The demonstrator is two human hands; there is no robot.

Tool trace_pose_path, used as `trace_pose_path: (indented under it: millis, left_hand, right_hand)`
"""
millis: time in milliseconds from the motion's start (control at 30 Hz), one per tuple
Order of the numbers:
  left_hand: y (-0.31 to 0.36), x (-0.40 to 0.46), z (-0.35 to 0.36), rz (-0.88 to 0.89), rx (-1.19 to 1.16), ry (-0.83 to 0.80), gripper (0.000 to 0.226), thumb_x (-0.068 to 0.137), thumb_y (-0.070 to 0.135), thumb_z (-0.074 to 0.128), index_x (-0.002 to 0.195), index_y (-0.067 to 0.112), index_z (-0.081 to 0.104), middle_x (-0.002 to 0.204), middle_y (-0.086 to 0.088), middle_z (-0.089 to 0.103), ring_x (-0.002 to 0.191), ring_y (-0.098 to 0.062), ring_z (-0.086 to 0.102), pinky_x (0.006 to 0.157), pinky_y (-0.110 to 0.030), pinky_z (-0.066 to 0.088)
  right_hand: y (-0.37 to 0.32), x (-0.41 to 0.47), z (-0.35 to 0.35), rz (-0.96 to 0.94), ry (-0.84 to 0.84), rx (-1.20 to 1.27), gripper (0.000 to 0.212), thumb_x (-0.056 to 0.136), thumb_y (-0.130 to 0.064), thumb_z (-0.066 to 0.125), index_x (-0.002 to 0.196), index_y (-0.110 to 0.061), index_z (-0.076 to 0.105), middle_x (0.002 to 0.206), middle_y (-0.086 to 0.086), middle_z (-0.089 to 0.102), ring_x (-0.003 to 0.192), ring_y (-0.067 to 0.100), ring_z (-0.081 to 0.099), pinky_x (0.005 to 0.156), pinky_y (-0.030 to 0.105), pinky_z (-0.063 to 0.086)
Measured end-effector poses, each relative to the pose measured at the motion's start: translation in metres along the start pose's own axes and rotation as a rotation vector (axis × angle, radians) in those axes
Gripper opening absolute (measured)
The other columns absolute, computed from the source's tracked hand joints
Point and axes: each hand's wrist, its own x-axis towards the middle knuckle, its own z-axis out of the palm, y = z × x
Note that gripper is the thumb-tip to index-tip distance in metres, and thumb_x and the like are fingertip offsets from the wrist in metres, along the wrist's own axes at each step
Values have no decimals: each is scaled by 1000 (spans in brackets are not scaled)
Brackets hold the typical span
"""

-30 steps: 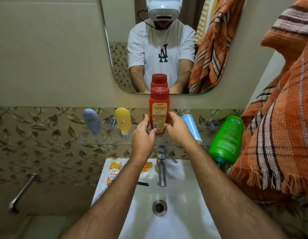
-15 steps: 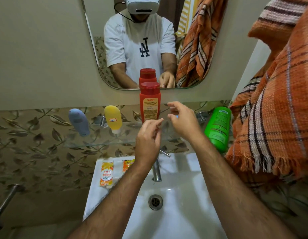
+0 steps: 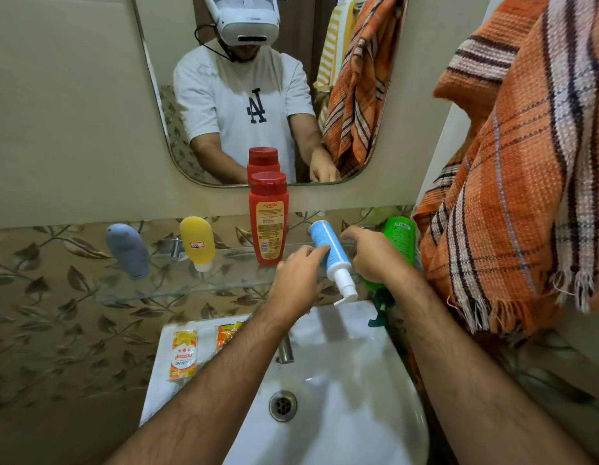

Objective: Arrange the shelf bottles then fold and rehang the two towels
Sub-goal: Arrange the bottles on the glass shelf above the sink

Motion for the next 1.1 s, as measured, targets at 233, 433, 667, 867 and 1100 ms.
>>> trace_pose_path:
  millis: [233,433,667,867,1100]
  left_hand:
    - [-2,4,3,-8,-39,56,67,86,29,73,144,31,42,136,6,54,121,-16,53,98,-41,40]
    - [0,13,-7,83,-239,155,53,85,27,74,135,25,57,133,6,60,119,-13,55,101,-44,46]
    - [12,22,-18,73,-458,239,40,93,27,65,132,18,61,121,-2,64,108,-14,58,95,-32,47]
    - [18,36,-24,-35,-616,264,32,100,26,53,129,19,63,122,0,67,110,-12,60,97,-38,50]
    - [11,41,-12,-127,-650,160,51,90,13,67,139,23,53,130,4,64,118,-9,58,102,-40,50]
  right_hand:
    - [3,-4,0,-39,-65,97,59,81,8,57,134,-16,56,129,10,64,111,25,62,93,32,50]
    - [16,-5,-20,-56,-140,337,75,74,2,79,142,-14,51,120,8,68,102,22,66,93,38,54]
    - [15,-3,-42,-203,-128,582,54,74,21,67,100,-27,68,88,-6,70,75,1,63,69,23,56]
    - [13,3,-41,-160,-109,675,36,89,-7,70,123,-15,64,95,0,70,80,8,63,69,24,55]
    - [8,15,-37,-108,17,637,29,94,-27,65,117,-10,68,107,1,72,101,17,69,91,35,56]
